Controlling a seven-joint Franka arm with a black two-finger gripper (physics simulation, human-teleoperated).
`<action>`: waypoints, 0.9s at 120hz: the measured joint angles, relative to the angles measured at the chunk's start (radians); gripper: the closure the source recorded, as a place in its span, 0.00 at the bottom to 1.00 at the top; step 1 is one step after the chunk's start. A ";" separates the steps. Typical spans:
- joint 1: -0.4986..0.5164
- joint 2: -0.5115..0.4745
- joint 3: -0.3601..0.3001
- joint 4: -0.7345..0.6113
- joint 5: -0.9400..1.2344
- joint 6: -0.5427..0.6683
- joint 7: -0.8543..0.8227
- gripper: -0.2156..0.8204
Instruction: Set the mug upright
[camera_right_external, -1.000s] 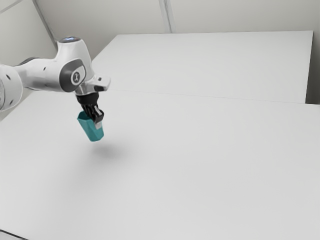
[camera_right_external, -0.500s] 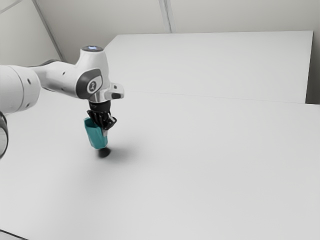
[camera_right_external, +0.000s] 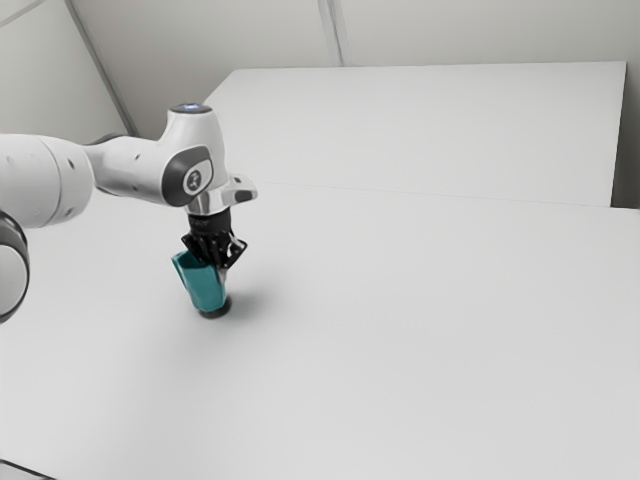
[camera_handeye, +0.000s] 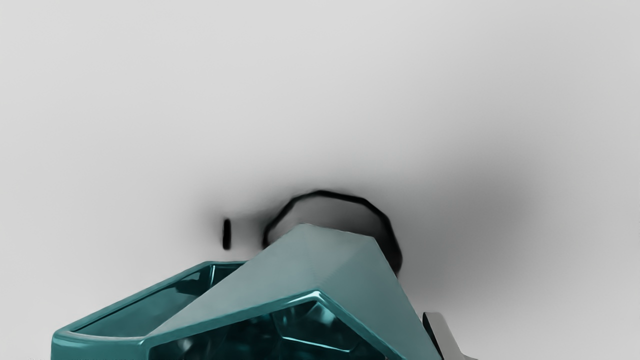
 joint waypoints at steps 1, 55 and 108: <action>0.000 0.001 0.000 0.000 -0.001 0.000 -0.002 0.97; 0.000 0.011 -0.008 0.015 -0.018 -0.024 -0.083 0.75; -0.002 0.032 -0.011 0.082 -0.021 -0.066 -0.119 0.63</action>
